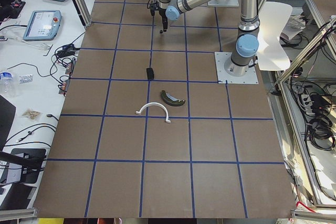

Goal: Place bearing gear from tray to pile

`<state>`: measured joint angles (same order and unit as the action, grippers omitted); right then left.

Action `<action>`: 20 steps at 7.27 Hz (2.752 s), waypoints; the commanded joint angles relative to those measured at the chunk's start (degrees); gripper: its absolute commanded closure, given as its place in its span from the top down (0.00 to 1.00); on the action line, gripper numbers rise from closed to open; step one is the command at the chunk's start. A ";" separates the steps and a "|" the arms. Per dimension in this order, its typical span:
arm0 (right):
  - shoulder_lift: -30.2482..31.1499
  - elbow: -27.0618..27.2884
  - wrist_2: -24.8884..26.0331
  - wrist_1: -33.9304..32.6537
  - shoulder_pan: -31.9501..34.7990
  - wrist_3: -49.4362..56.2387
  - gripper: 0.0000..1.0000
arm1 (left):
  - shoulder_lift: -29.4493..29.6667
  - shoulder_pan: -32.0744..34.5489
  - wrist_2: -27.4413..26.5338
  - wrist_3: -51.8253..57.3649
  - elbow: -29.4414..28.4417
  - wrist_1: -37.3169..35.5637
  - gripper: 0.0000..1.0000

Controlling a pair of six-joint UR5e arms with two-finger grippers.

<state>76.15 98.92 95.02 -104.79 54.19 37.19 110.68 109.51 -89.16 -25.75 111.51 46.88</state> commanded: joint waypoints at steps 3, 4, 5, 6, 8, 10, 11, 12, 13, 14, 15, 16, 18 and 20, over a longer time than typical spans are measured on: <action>-9.68 -9.26 6.67 -0.41 -12.77 14.99 1.00 | 4.54 0.53 -0.58 0.17 0.02 -6.87 1.00; -11.53 -9.70 6.50 -0.85 -14.71 15.36 1.00 | 5.07 0.53 -0.58 0.17 0.02 -6.80 1.00; -13.55 -10.49 6.50 -3.38 -15.78 15.71 1.00 | 5.68 0.44 -0.66 0.08 -0.07 -6.88 1.00; -15.66 -10.67 6.76 -5.32 -15.96 19.37 1.00 | 5.60 0.44 -0.84 0.26 -0.07 -7.06 0.76; -19.43 -11.28 8.51 -7.62 -19.11 22.73 1.00 | 5.60 0.44 -0.75 0.17 -0.24 -7.06 0.00; -20.42 -11.38 8.61 -8.42 -19.39 22.57 0.95 | 5.25 0.27 -0.75 0.35 -0.51 -7.06 0.00; -20.86 -11.38 8.61 -8.42 -19.39 22.49 0.91 | 4.03 -0.35 -0.93 1.83 -0.68 -6.89 0.00; -21.12 -11.38 8.61 -8.42 -19.39 22.31 0.89 | 2.80 -2.96 -0.75 4.54 -0.86 -6.62 0.00; -21.82 -11.38 8.61 -8.50 -19.48 22.48 0.85 | 1.57 -6.64 -0.23 5.52 -1.03 -6.27 0.00; -22.27 -11.46 8.61 -9.20 -19.74 22.57 0.83 | -0.18 -9.12 -0.75 12.32 -0.69 -3.57 0.00; -22.27 -11.47 8.61 -9.21 -19.83 22.31 0.81 | -2.90 -12.01 -1.54 18.91 -0.68 2.46 0.00; -22.27 -11.47 8.69 -9.21 -19.83 22.31 0.73 | -5.80 -16.30 -1.46 23.24 -0.42 8.78 0.00; -22.27 -11.29 8.87 -9.21 -19.83 22.22 0.55 | -9.33 -24.05 -2.50 33.80 0.54 16.73 0.00; -22.27 -11.12 8.96 -9.03 -19.83 21.87 0.40 | -12.31 -33.87 -7.07 48.97 5.19 15.53 0.00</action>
<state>53.88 87.70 103.90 -113.92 34.36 59.27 100.38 81.95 -94.33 14.40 114.29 62.43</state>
